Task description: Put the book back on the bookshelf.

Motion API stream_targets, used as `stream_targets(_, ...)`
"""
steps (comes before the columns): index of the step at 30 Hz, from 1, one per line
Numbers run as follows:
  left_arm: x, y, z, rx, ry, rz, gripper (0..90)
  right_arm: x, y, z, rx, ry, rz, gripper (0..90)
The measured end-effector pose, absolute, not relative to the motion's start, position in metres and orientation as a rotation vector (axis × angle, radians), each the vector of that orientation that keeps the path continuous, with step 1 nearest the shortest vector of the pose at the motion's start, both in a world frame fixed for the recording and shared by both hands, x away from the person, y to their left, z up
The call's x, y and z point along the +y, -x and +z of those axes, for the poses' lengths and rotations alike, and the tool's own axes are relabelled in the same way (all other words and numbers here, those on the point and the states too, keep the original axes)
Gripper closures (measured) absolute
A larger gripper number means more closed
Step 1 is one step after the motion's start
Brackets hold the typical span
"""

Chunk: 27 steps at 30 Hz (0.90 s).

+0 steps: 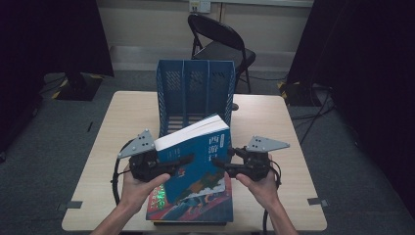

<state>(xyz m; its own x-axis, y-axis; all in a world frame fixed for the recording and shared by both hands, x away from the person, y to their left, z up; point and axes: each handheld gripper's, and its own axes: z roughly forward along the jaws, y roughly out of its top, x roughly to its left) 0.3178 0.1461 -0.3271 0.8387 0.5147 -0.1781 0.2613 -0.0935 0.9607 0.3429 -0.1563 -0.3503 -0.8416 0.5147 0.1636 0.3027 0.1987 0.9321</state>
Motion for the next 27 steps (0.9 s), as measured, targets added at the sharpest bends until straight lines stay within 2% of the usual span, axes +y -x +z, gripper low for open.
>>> stream_targets(16,0.144,-0.323,-0.328,0.625,-1.711,0.271,59.9,-0.154,-0.347,-0.353,2.263,-0.828,1.699,47.7)
stream_targets(27,0.155,-0.327,-0.326,0.647,-1.701,0.234,60.9,-0.157,-0.346,-0.358,2.255,-0.836,1.693,42.0)
